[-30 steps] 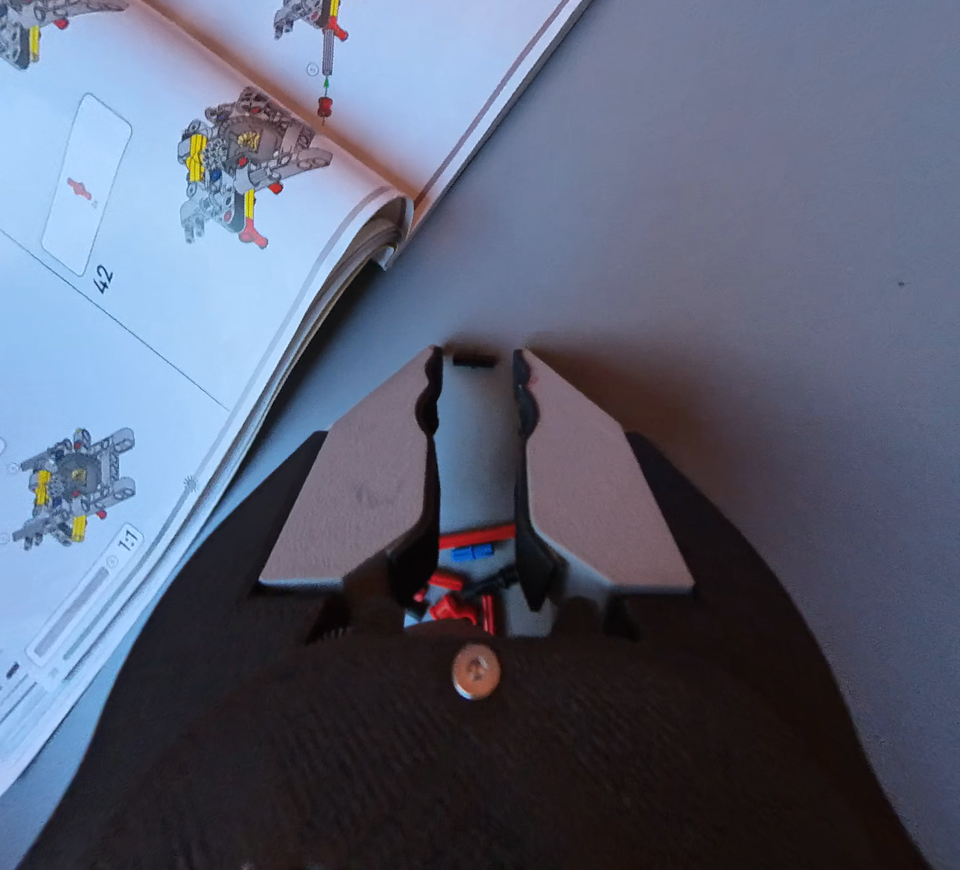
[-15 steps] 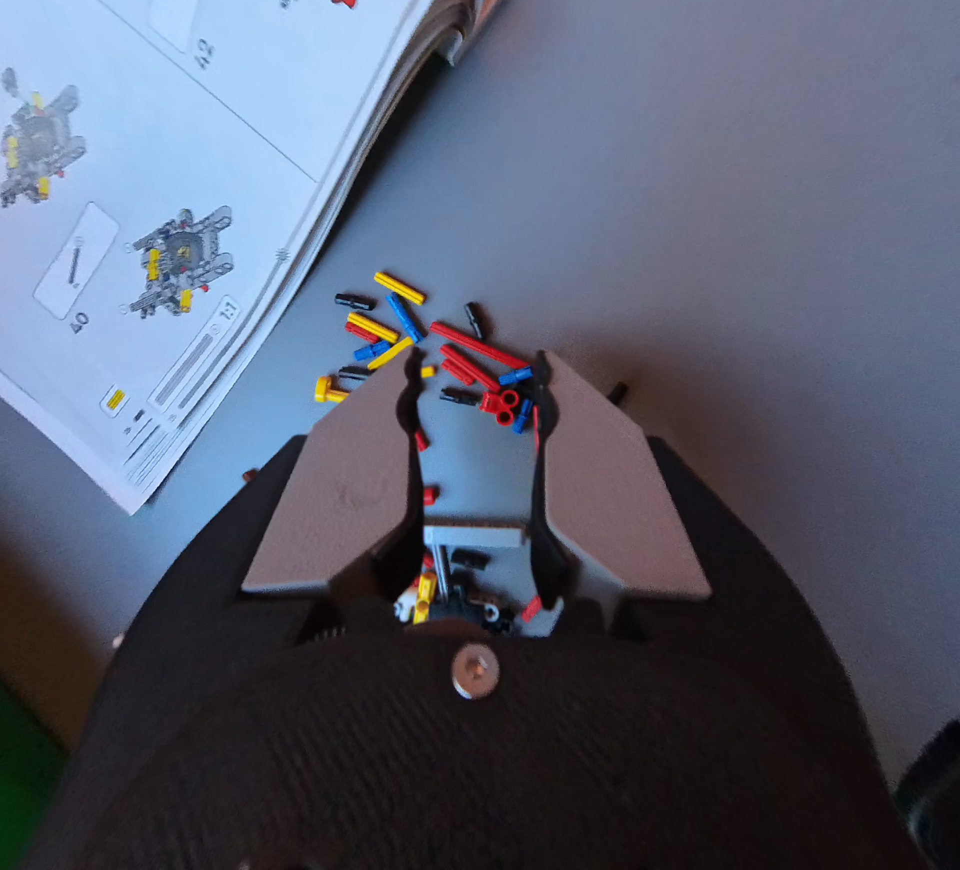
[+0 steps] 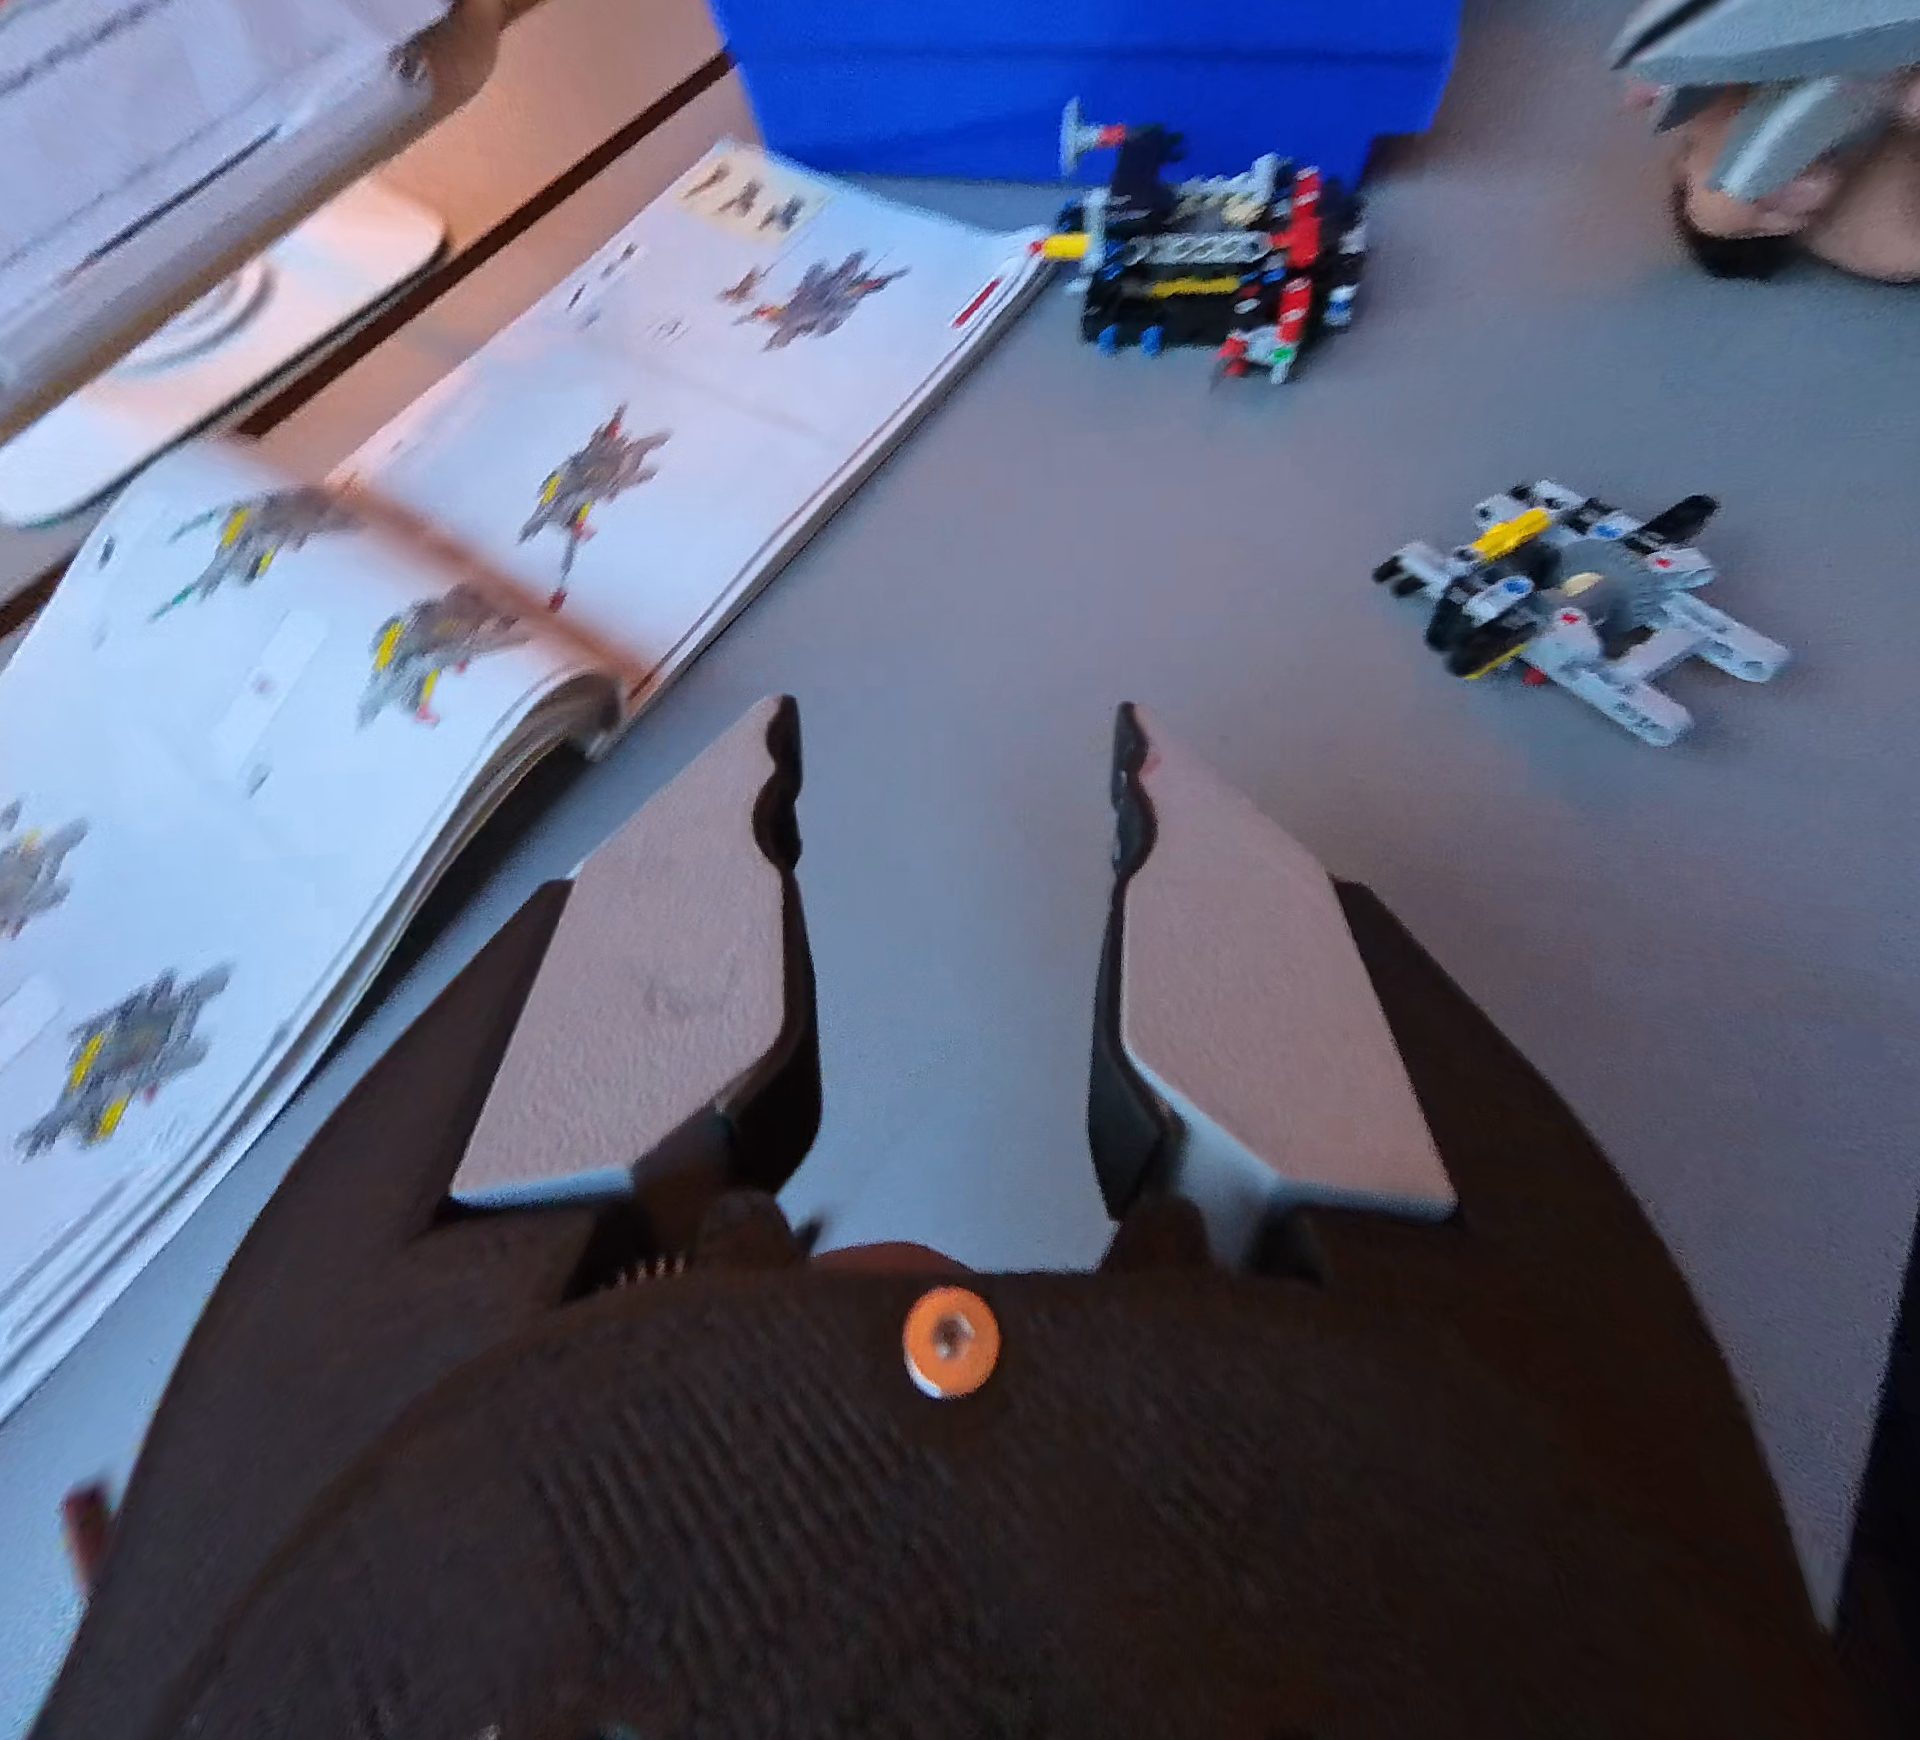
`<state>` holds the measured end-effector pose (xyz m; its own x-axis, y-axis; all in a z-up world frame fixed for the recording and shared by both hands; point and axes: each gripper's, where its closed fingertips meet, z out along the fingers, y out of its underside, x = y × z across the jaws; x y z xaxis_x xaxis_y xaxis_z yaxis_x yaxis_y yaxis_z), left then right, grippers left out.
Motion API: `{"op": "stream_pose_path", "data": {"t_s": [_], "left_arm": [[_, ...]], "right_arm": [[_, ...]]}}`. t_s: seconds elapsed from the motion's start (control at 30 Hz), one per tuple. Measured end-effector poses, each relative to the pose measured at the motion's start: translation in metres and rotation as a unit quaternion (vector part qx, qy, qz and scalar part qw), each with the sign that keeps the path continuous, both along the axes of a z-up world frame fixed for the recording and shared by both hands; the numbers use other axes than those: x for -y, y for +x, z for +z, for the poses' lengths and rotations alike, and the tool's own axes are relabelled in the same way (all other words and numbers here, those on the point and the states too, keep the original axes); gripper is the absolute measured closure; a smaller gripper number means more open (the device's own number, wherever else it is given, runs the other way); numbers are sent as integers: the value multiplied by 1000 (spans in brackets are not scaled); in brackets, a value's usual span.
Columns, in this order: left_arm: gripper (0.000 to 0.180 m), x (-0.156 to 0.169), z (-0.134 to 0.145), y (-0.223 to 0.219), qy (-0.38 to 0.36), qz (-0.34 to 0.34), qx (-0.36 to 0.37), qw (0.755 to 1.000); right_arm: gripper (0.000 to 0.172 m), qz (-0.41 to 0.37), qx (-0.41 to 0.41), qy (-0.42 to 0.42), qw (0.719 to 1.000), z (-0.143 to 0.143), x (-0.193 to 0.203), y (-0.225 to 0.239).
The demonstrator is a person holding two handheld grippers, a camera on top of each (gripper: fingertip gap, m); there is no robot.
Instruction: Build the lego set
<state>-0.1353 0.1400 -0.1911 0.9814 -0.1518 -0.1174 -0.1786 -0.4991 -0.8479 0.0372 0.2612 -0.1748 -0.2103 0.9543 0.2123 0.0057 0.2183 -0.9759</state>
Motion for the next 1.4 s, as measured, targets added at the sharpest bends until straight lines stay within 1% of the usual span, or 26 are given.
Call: {"op": "stream_pose_path", "data": {"t_s": [0.13, 0.23, 0.3, 0.33, 0.4, 0.47, 0.5, 0.53, 0.63, 0.7, 0.87, 0.93, 1.1, 1.2, 1.3, 1.4], "left_arm": [[122, -13, 3, 31, 76, -86, -30, 993], [125, -12, -2, 55, 119, -146, -14, 982], [129, -5, -11, 64, 110, -161, -21, 981], [127, -3, -11, 68, 106, -166, -17, 980], [133, 3, -10, 84, 121, -199, 0, 973], [130, 3, -21, 92, 95, -216, 13, 972], [129, 2, -24, 94, 80, -217, 22, 973], [129, 1, -23, 94, 80, -212, 35, 973], [132, 1, -13, 89, 107, -201, 60, 972], [131, 1, -11, 90, 110, -207, 72, 970], [130, 4, -13, 97, 113, -220, 38, 968], [130, 3, -15, 97, 108, -220, 39, 969], [130, 0, -10, 92, 109, -208, 72, 969], [130, -1, -8, 91, 113, -204, 63, 970], [132, -2, -10, 90, 112, -196, 44, 973], [132, -3, -14, 87, 100, -189, 52, 976]], "right_arm": [[170, -44, -4, 8, 999, 0, -16, -5], [167, -78, -4, 29, 997, -1, -27, -10], [166, -106, -1, 48, 993, -3, -35, -14], [166, -120, 3, 58, 991, -4, -39, -16], [167, -146, 13, 77, 986, -8, -45, -19], [168, -167, 27, 100, 980, -13, -50, -22], [168, -175, 35, 111, 978, -16, -52, -24], [169, -178, 45, 120, 976, -19, -54, -26], [171, -181, 66, 138, 972, -26, -57, -33], [172, -182, 60, 141, 971, -25, -58, -34], [172, -192, 12, 147, 970, -11, -58, -28], [172, -194, 4, 147, 970, -9, -57, -27], [172, -181, 3, 125, 975, -7, -54, -27], [172, -175, 5, 113, 978, -7, -53, -28], [172, -170, 11, 118, 978, -9, -51, -29], [172, -165, 10, 132, 977, -10, -47, -30]]}}
